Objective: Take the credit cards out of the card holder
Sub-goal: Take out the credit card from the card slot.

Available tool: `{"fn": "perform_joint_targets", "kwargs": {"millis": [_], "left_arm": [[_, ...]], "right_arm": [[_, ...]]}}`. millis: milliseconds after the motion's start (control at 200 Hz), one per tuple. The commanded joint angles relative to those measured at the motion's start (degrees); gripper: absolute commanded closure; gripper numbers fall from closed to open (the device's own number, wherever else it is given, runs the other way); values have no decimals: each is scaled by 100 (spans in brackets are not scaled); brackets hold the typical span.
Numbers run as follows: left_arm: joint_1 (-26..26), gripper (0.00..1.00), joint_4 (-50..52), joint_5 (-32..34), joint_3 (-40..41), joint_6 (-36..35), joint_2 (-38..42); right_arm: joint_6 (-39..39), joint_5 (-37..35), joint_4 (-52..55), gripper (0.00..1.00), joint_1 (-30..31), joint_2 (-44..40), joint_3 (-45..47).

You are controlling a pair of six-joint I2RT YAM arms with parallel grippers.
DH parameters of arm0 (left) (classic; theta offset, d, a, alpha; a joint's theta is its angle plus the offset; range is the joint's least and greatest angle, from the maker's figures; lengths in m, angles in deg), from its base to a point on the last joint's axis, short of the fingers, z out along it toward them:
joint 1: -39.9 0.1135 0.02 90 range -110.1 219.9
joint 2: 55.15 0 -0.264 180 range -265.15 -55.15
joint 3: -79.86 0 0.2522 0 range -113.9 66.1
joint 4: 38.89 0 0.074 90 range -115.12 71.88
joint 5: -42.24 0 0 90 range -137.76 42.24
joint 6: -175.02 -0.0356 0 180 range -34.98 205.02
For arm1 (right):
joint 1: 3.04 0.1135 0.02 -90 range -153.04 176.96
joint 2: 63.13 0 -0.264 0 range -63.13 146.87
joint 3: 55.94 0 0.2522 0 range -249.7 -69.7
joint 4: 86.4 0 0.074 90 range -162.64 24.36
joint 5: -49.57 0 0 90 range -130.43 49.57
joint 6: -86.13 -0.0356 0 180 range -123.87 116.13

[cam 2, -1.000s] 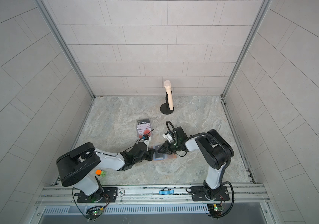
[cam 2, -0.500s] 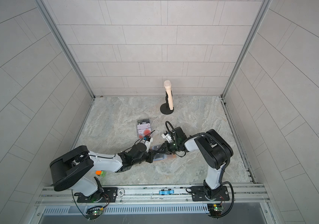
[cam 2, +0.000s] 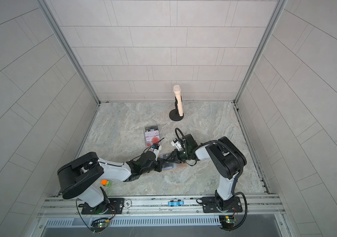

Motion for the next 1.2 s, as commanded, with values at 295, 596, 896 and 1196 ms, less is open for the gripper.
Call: {"fn": "perform_joint_targets", "kwargs": {"millis": [295,596,896,1196], "left_arm": [[-380,95,618,326,-44,-58,-360],[-386,95,642,351,-23,-41,-380],[-386,95,731,358,-81,-68,-372],[-383,93,774,345,-105,-51,-271]], "right_arm": [[58,-112,415,80,-174,-688,107],[330,-120,859,82,-336,-815,45],[707,-270,1467,91,-621,-970,53],[1273,-1132,2617,98,-740,-1480,-94]]}}
